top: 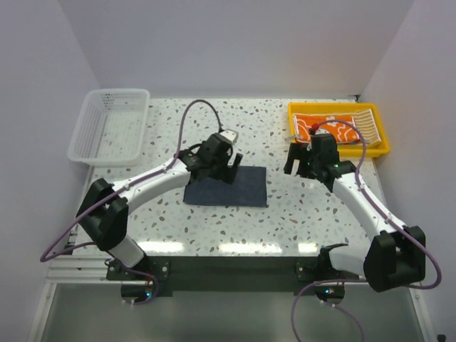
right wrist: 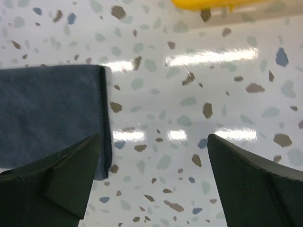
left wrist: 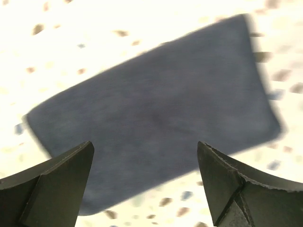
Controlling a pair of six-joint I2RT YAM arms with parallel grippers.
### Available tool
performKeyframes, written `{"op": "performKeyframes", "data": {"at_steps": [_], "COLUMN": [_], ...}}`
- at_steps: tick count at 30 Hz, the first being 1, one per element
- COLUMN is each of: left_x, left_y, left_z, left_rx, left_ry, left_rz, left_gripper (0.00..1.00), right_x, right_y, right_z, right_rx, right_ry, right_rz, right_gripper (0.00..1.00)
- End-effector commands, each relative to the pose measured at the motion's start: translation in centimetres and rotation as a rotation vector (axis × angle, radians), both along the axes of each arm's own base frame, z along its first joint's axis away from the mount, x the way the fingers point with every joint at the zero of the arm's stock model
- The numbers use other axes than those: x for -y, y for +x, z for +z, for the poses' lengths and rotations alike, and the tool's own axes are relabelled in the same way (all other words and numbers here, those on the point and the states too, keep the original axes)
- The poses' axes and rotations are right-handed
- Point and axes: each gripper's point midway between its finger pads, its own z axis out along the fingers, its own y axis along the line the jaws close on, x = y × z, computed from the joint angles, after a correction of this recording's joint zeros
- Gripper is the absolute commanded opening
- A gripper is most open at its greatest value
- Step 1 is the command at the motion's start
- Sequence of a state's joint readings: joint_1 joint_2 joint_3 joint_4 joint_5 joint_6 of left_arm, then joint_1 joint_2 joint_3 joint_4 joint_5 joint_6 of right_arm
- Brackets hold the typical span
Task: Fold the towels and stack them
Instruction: Neatly place the folded towel into the bin
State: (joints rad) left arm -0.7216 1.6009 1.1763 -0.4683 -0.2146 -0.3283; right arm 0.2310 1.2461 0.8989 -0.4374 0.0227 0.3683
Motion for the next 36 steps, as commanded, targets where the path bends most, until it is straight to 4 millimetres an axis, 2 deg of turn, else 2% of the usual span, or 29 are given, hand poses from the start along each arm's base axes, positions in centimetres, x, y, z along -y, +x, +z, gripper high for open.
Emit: {"op": "performKeyframes", "data": {"at_steps": [1, 2, 3, 4, 5, 6, 7, 8, 12, 13, 14, 18, 21, 26, 31, 32, 33, 35, 36], "left_x": [6.4, 7.5, 9.0, 10.6, 11.6, 12.8, 13.9, 15.0, 16.7, 17.1, 17.7, 18.2, 18.2, 17.7, 16.1, 15.7, 15.5, 15.1, 15.1], "left_y": [-2.2, -2.6, -2.5, -3.4, -3.6, -3.6, -4.3, -4.1, -4.7, -5.2, -5.2, -5.8, -6.0, -6.3, -6.5, -6.7, -6.8, -7.0, -7.0], "left_z": [3.0, 2.0, 2.8, 2.8, 1.3, 1.8, 0.2, 0.6, -2.0, -3.2, -3.1, -4.7, -6.1, -8.7, -11.1, -11.5, -11.8, -12.2, -12.2], "left_rx": [0.045, 0.03, 0.045, 0.053, 0.039, 0.043, 0.023, 0.035, 0.016, -0.006, -0.003, -0.012, -0.019, -0.048, -0.065, -0.072, -0.076, -0.084, -0.083], "left_ry": [-0.093, -0.076, -0.095, -0.09, -0.062, -0.065, -0.033, -0.035, 0.031, 0.048, 0.045, 0.075, 0.106, 0.155, 0.232, 0.245, 0.247, 0.25, 0.244], "left_rz": [-0.085, -0.098, -0.108, -0.129, -0.139, -0.148, -0.162, -0.163, -0.18, -0.19, -0.191, -0.199, -0.205, -0.2, -0.17, -0.167, -0.162, -0.154, -0.151], "left_gripper": [0.96, 0.96, 0.96, 0.94, 0.93, 0.91, 0.91, 0.89, 0.8, 0.78, 0.75, 0.68, 0.67, 0.66, 0.64, 0.62, 0.55, 0.48, 0.39], "right_x": [2.7, 3.4, 3.9, 4.4, 4.9, 5.5, 5.7, 5.9, 5.8, 5.7, 5.7, 5.3, 5.1, 4.2, 3.4, 3.2, 2.6, 2.1, 1.8], "right_y": [-3.8, -4.1, -4.4, -4.7, -4.8, -5.1, -5.1, -5.1, -5.3, -5.3, -5.4, -5.4, -5.7, -6.1, -6.1, -6.1, -6.0, -6.0, -5.8], "right_z": [-2.4, -2.6, -2.6, -2.7, -2.7, -2.9, -2.8, -2.8, -3.2, -3.2, -3.2, -3.3, -3.7, -4.4, -4.9, -4.9, -4.8, -4.7, -4.7], "right_rx": [-0.114, -0.119, -0.121, -0.122, -0.121, -0.13, -0.13, -0.13, -0.137, -0.135, -0.137, -0.134, -0.143, -0.161, -0.171, -0.172, -0.17, -0.173, -0.171], "right_ry": [-0.032, -0.038, -0.04, -0.048, -0.058, -0.076, -0.077, -0.078, -0.06, -0.056, -0.054, -0.031, -0.019, 0.025, 0.064, 0.075, 0.108, 0.133, 0.151], "right_rz": [-0.102, -0.129, -0.15, -0.169, -0.192, -0.214, -0.224, -0.231, -0.24, -0.239, -0.237, -0.233, -0.227, -0.203, -0.187, -0.183, -0.165, -0.156, -0.157], "right_gripper": [0.99, 0.99, 0.99, 0.99, 0.99, 0.99, 0.99, 0.99, 0.99, 0.99, 0.99, 0.99, 0.99, 0.99, 0.99, 0.99, 0.99, 0.99, 0.99]}}
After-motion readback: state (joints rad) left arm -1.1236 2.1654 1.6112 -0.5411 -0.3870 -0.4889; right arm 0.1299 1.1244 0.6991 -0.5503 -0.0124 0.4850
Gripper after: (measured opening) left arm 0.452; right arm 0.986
